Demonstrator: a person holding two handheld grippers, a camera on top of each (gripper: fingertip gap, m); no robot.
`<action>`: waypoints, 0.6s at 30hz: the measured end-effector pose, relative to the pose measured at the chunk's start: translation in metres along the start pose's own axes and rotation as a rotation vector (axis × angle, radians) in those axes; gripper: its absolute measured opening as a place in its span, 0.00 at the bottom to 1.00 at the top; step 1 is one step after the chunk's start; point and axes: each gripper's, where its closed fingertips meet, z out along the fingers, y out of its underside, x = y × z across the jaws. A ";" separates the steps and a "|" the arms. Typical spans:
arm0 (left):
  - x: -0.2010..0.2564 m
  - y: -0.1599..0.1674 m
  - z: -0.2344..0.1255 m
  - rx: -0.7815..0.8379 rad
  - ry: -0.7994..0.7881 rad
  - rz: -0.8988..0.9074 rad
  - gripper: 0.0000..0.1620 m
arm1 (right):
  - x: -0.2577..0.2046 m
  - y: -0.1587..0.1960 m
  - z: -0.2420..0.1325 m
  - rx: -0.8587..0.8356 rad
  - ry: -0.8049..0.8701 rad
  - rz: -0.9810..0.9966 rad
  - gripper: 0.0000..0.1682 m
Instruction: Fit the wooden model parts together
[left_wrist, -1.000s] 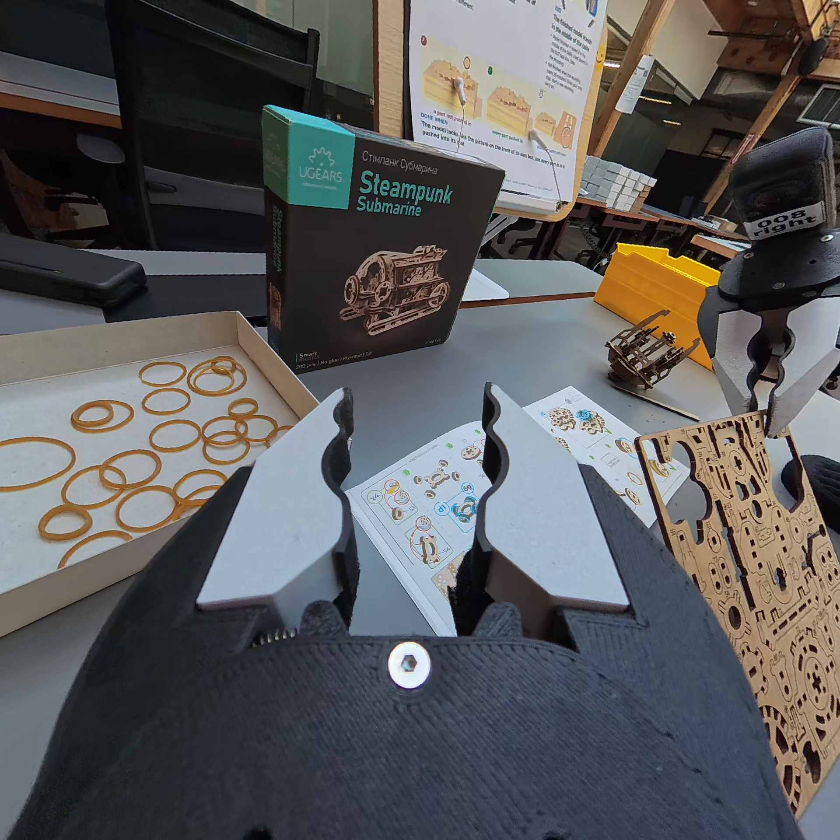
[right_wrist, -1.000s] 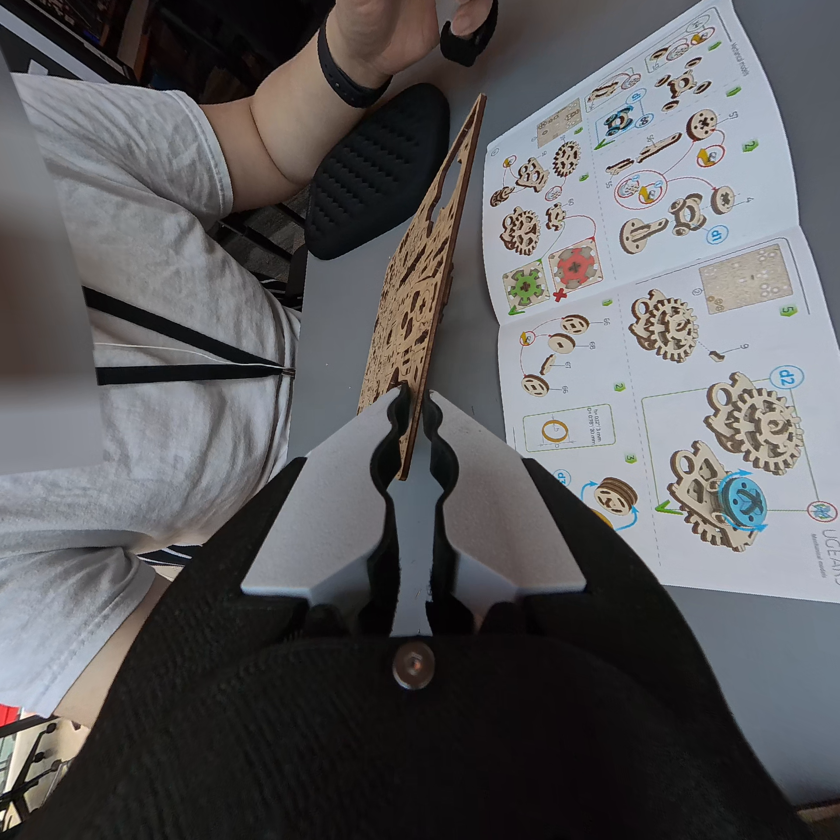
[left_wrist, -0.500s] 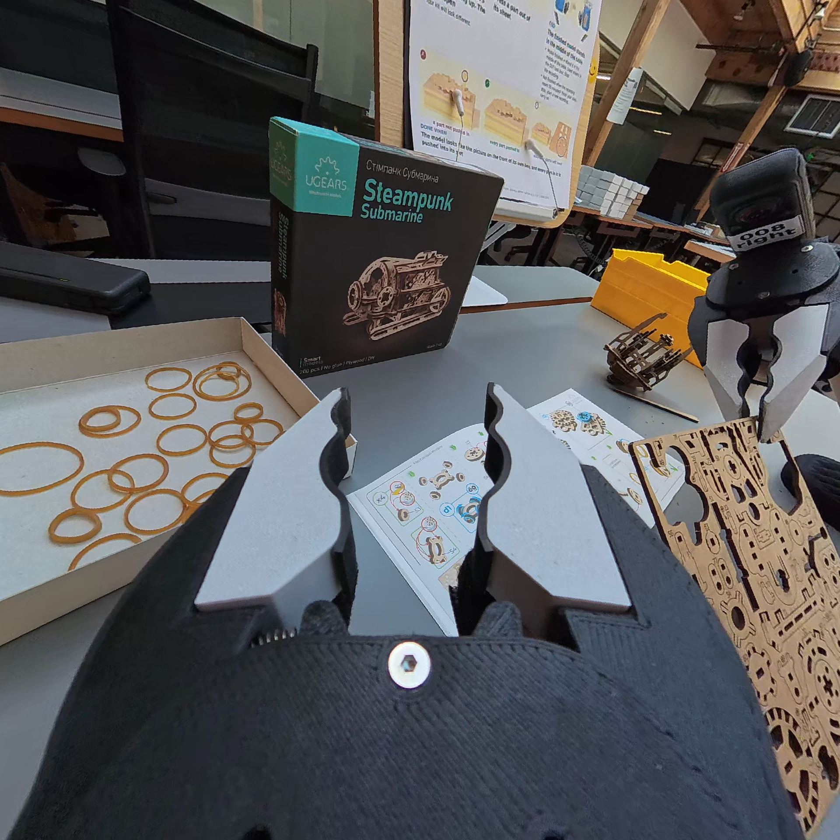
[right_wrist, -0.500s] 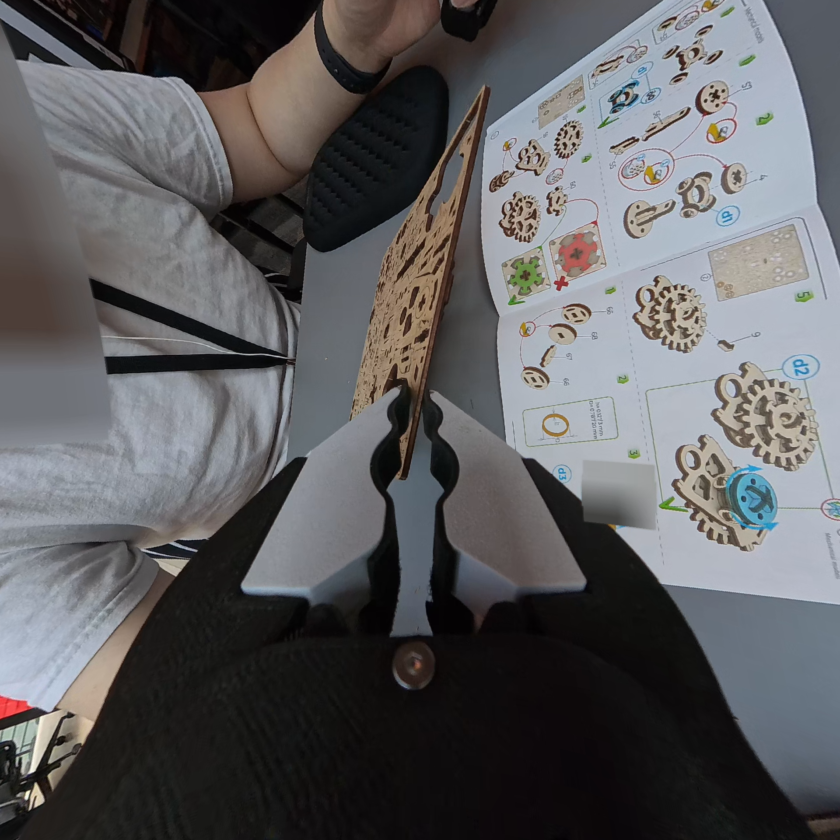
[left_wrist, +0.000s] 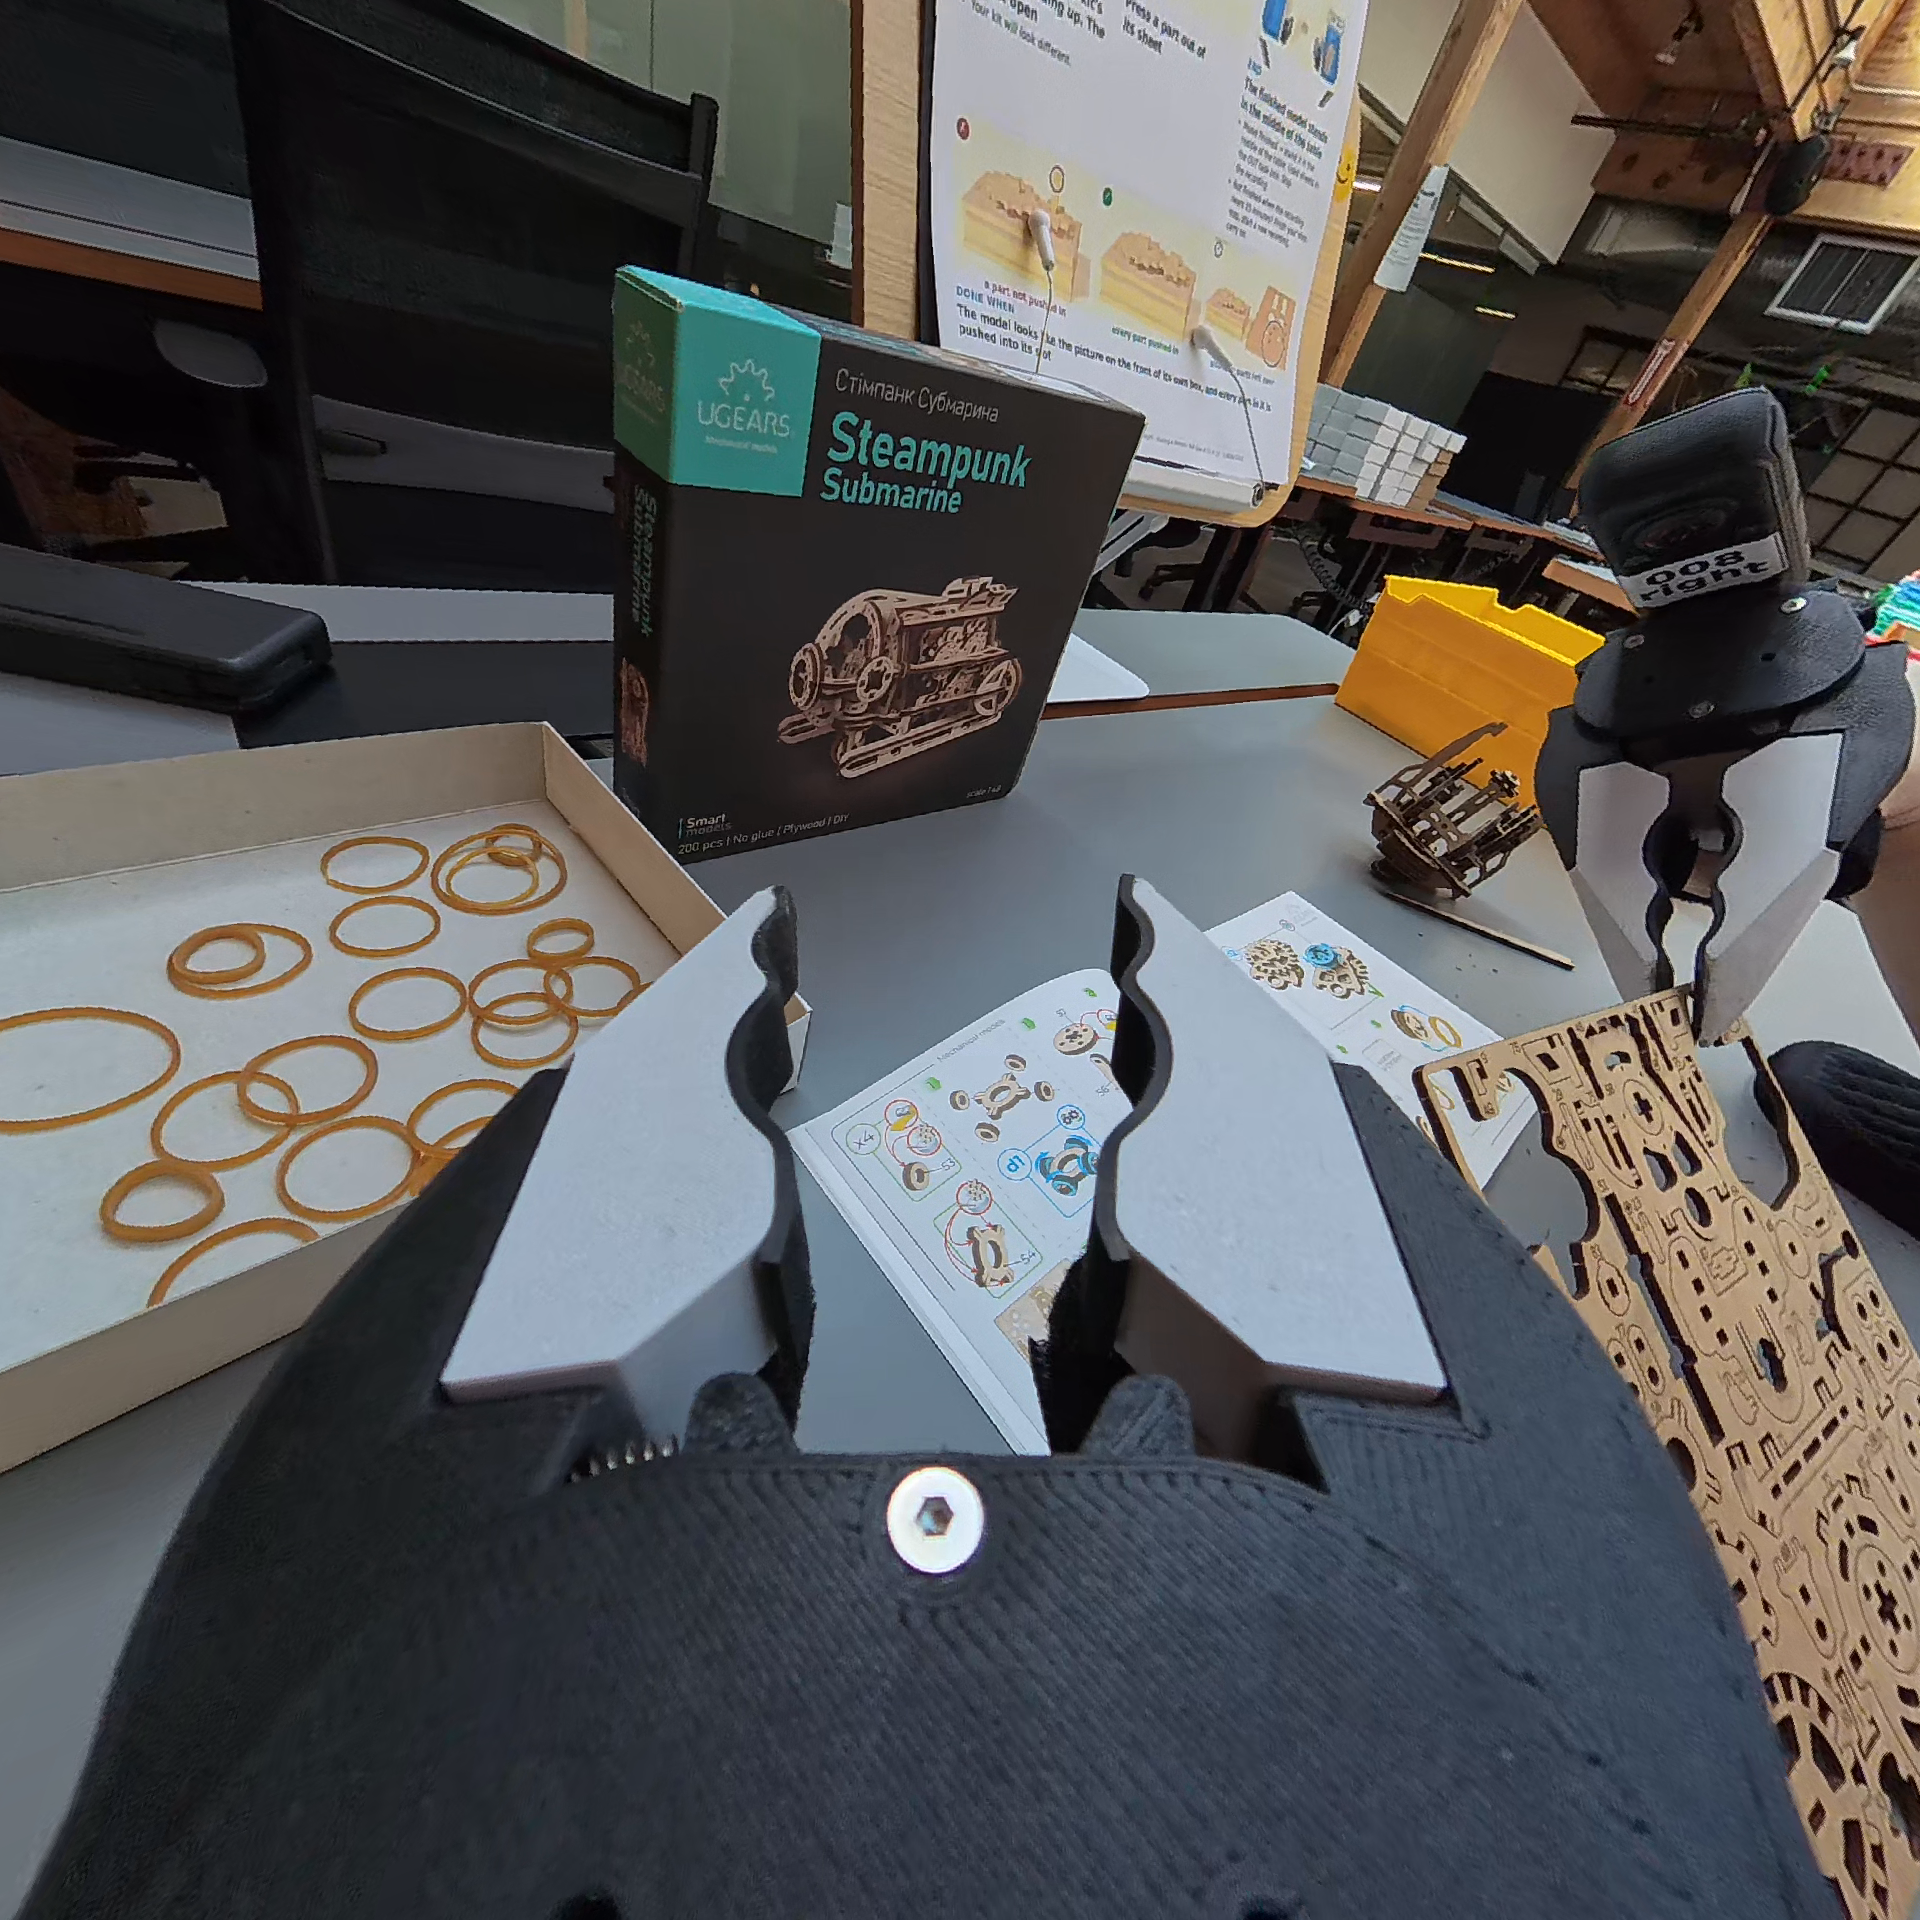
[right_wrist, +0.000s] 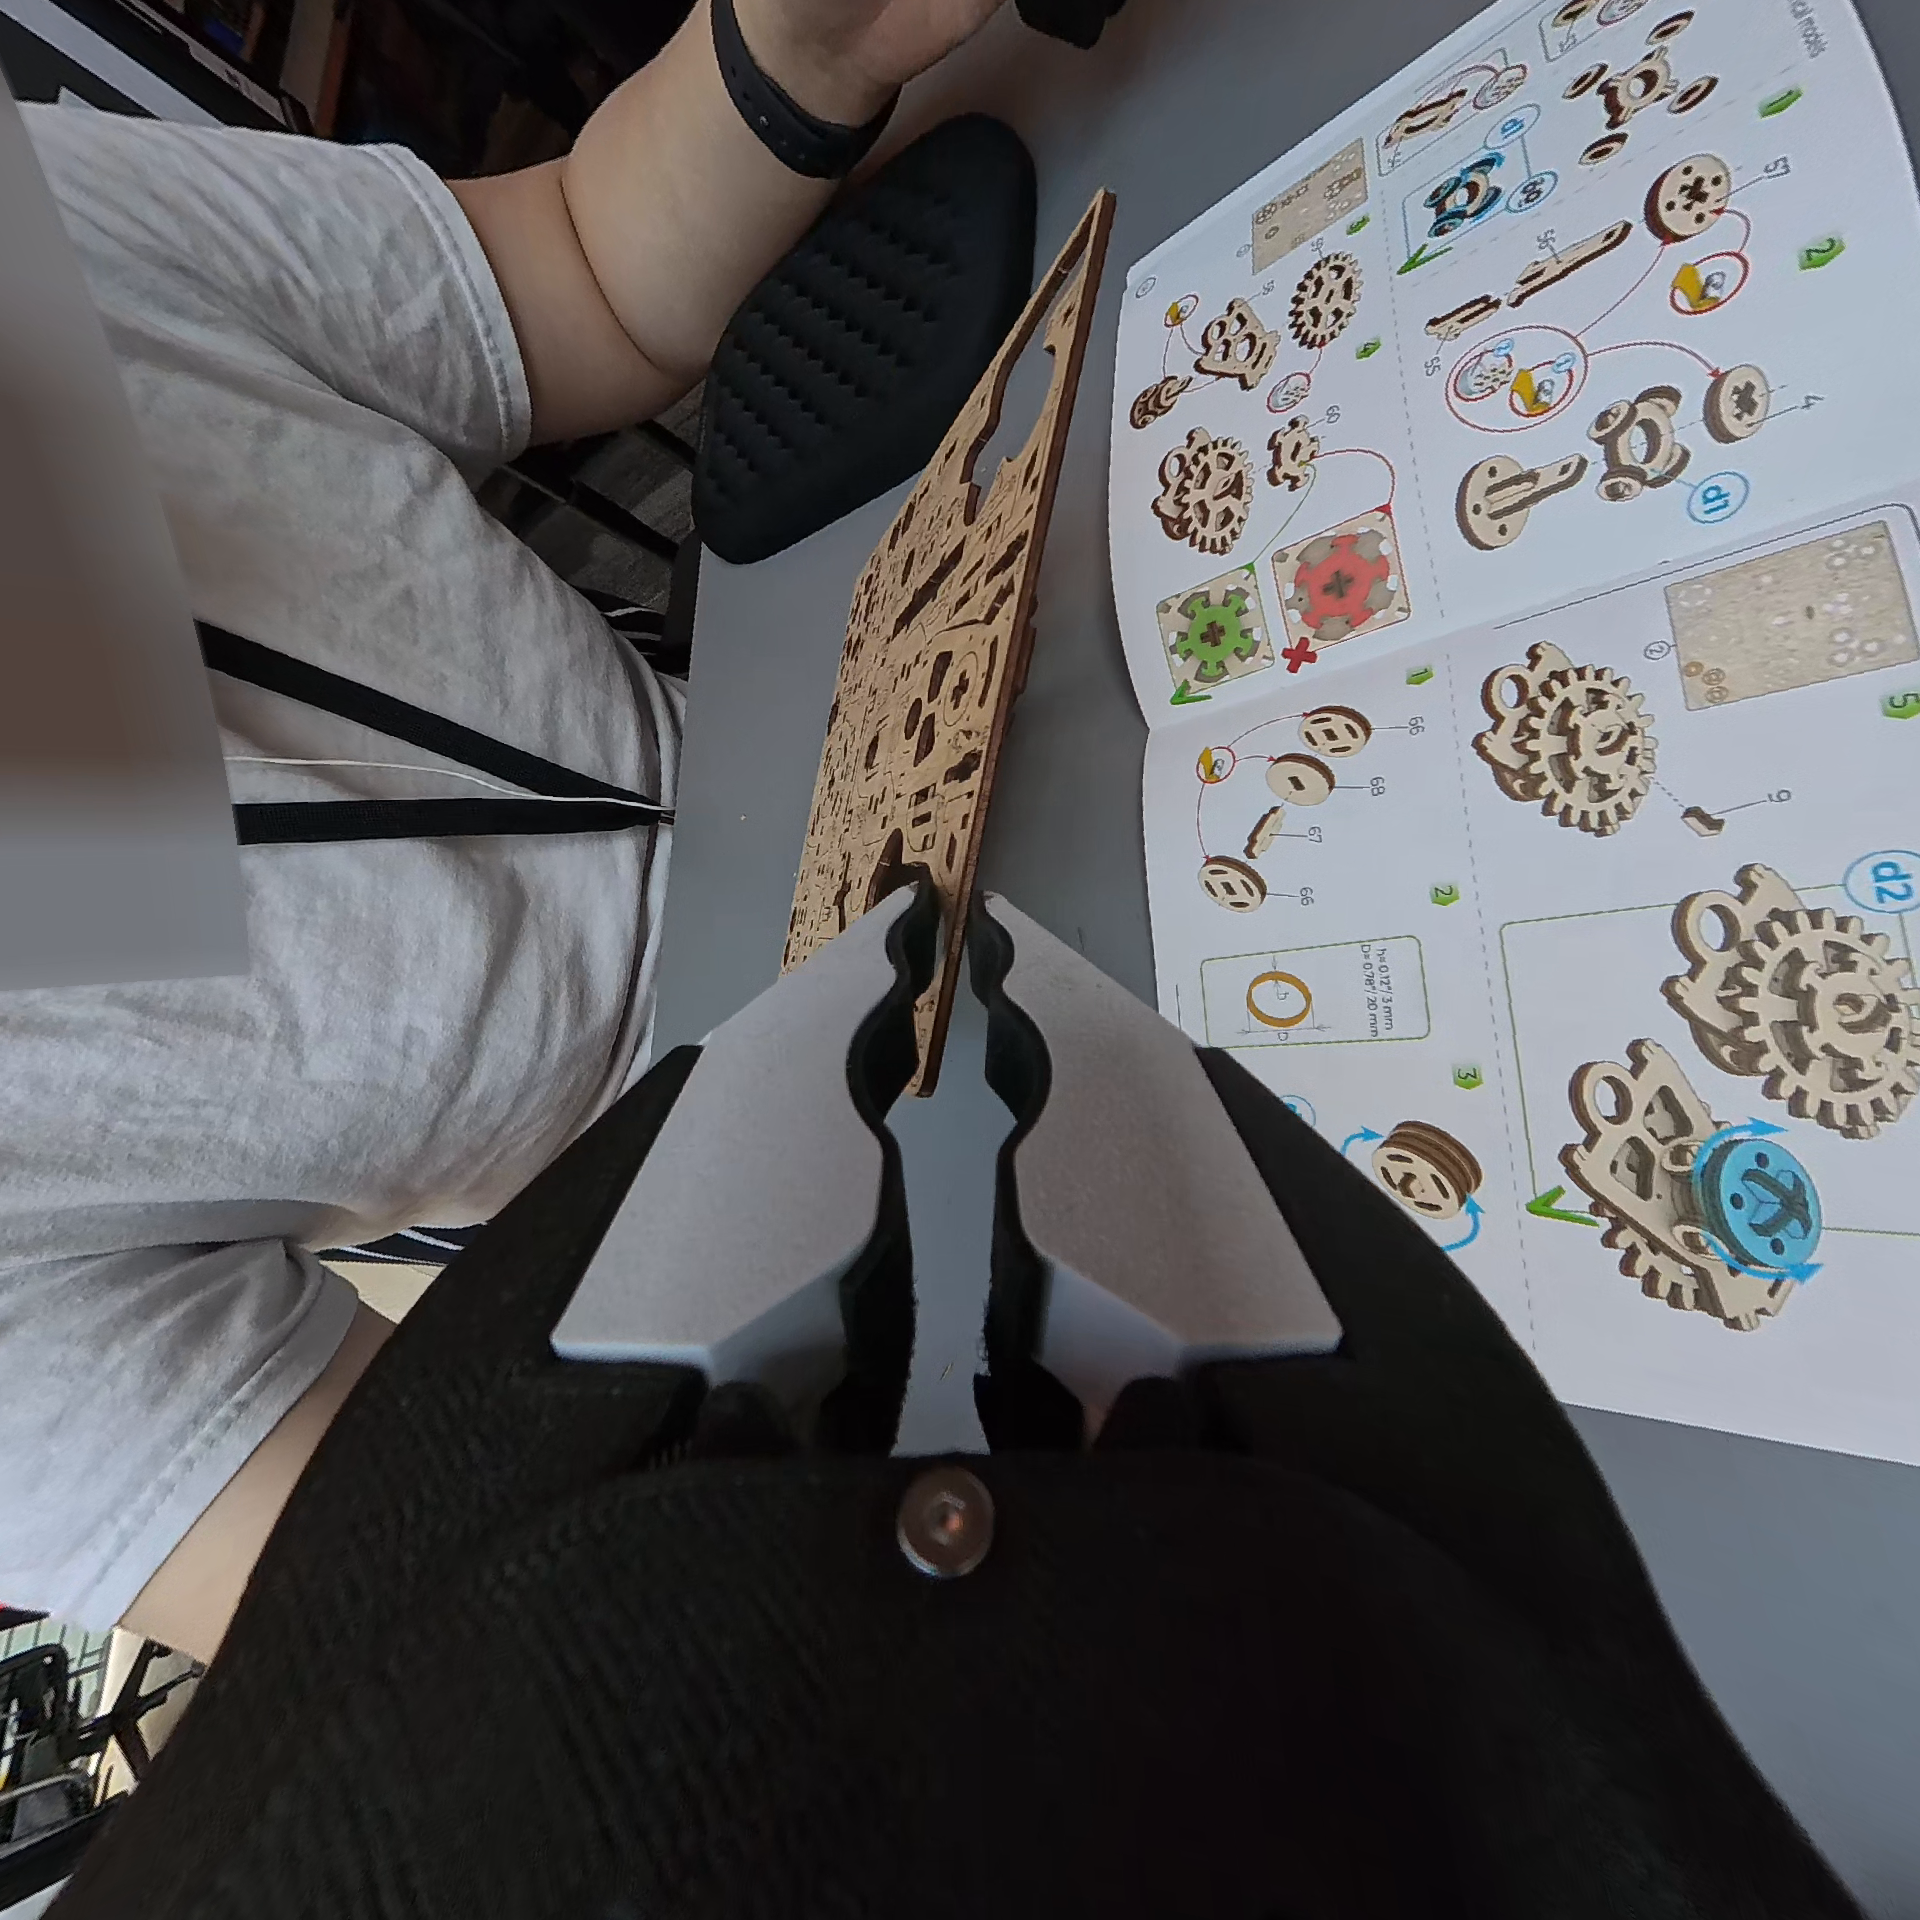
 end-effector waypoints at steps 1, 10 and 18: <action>0.000 0.000 0.000 -0.001 0.002 0.000 0.37 | 0.000 0.000 0.000 0.001 -0.001 -0.001 0.02; 0.001 0.005 0.002 -0.017 0.018 -0.019 0.40 | 0.000 -0.001 0.000 0.007 -0.006 -0.003 0.02; 0.001 0.004 0.002 -0.014 0.022 -0.027 0.40 | 0.002 -0.002 0.001 0.017 -0.010 -0.002 0.02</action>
